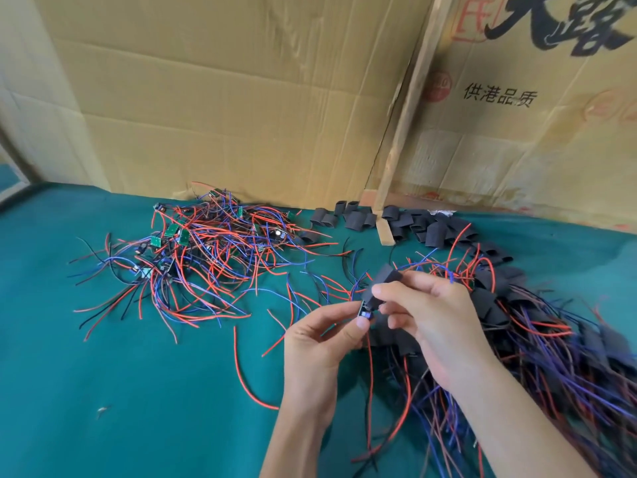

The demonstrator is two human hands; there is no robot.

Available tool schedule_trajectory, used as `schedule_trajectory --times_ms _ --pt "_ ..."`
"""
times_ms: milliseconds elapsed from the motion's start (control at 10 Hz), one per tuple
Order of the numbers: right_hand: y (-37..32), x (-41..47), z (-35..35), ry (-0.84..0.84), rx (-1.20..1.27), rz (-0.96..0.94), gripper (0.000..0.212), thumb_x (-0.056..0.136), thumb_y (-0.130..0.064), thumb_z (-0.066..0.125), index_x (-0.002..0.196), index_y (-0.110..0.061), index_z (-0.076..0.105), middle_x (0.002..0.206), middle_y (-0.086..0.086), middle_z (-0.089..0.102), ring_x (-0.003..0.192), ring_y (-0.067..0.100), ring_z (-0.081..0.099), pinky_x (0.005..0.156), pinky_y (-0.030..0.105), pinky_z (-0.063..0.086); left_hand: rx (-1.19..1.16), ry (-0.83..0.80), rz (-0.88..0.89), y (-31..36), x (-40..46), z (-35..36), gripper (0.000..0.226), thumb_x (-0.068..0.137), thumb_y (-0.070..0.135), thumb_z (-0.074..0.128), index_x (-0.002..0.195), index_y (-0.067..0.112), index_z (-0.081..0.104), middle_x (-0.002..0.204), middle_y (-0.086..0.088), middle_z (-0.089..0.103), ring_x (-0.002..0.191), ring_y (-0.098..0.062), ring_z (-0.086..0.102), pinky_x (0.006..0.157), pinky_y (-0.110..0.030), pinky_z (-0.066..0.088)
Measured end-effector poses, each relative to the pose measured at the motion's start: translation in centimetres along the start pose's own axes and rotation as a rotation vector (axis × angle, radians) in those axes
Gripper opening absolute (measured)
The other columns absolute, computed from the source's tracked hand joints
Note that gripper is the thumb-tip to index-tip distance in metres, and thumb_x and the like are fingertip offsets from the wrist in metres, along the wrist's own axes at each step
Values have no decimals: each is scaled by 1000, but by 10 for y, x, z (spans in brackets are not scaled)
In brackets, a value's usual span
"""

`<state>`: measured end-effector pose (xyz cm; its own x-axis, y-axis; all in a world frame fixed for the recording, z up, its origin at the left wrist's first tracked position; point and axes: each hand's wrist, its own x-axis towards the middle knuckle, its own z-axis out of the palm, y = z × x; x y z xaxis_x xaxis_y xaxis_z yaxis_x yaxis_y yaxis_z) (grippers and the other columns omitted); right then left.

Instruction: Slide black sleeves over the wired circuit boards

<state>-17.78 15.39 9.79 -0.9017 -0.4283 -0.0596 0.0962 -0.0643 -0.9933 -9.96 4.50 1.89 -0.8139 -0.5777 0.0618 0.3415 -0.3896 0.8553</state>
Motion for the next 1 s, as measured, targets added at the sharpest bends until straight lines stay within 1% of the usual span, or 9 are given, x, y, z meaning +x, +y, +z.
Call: schedule_trajectory --times_ms 100,300,400,500,600,700,800,900,1000 --pt "0 -1 2 13 -28 -3 5 75 -9 81 80 -8 81 73 7 73 62 15 63 53 21 50 -11 0 5 0 0 -1 33 69 19 86 98 5 78 98 -23 75 83 -25 67 72 -32 54" --pt "-1 -4 2 -26 -130 77 2 78 -8 78 79 -7 80 73 10 74 60 15 59 49 22 47 108 66 87 1 -2 1 20 71 11 87 85 11 73 80 -6 71 64 -12 64 54 -23 51" --pt "-2 -2 0 -41 -95 174 5 77 -7 77 72 -7 79 71 7 71 57 16 57 48 22 45 129 37 77 3 -4 2 21 74 13 82 94 10 76 83 -12 73 69 -12 68 55 -23 53" --pt "-3 0 -3 -23 -106 208 5 76 -7 76 77 -2 78 72 11 69 56 16 55 46 21 43 133 -11 44 5 -3 4 23 81 5 76 104 7 77 91 -17 75 75 -13 71 60 -24 54" --pt "-1 -5 -2 -48 -152 198 5 77 -10 77 75 -6 79 67 9 69 54 15 56 46 21 43 174 -14 58 5 -4 4 20 85 -3 73 101 8 79 83 -12 75 71 -15 70 57 -23 53" --pt "-1 -12 4 -65 -167 207 7 80 -12 78 76 -6 80 67 9 70 53 16 58 45 23 44 230 75 79 2 -6 7 23 87 -9 67 94 10 77 78 -18 70 64 -17 67 51 -23 50" --pt "-7 -21 4 -123 -534 121 33 87 -34 76 78 -2 76 69 9 75 57 21 70 53 33 57 364 159 110 -1 -6 9 19 87 -6 67 82 10 74 68 -10 70 55 -13 62 47 -21 46" --pt "-41 -40 -22 -147 -839 -166 39 85 -55 66 82 -18 78 70 -1 76 56 15 72 57 33 61 723 229 219 -6 -7 8 19 82 0 69 83 18 76 67 2 68 59 -8 61 61 -19 48" --pt "-95 -74 -73 -139 -438 -443 36 85 -57 71 105 -27 80 82 5 78 62 18 73 53 23 56 846 168 258 -10 -6 7 26 81 0 63 93 18 78 74 2 66 68 -9 61 70 -25 50"
